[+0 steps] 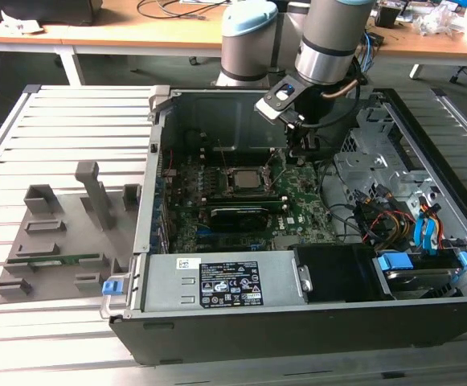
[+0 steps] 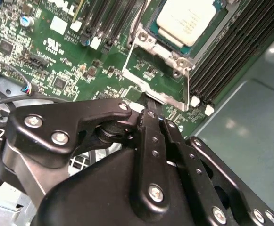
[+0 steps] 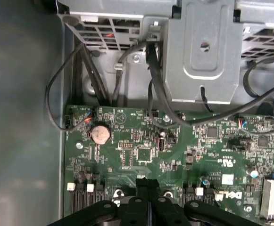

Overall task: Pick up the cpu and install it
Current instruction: 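Close the cpu cover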

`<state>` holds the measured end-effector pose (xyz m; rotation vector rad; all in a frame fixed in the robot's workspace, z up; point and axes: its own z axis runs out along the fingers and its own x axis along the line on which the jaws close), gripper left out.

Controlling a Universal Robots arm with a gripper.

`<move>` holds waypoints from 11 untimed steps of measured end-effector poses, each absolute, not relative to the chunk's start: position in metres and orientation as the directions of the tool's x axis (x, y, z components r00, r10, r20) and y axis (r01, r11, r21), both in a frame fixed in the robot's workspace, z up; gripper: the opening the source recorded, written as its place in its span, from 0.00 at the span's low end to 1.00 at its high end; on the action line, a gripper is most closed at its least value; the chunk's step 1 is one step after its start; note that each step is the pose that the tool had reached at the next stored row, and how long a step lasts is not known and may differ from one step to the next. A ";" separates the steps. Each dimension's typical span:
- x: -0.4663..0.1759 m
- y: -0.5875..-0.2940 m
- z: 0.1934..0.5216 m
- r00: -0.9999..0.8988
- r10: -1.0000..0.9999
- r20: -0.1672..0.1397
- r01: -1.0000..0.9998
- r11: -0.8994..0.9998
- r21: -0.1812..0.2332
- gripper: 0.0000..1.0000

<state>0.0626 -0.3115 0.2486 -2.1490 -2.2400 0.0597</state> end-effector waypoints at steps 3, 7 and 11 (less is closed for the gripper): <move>0.056 -0.311 0.249 -0.041 0.999 0.000 0.998 0.041 -0.053 0.11; 0.045 -0.311 0.248 -0.041 0.999 0.000 0.998 0.041 -0.053 0.11; 0.038 -0.311 0.248 -0.041 0.999 0.000 0.998 0.041 -0.053 0.11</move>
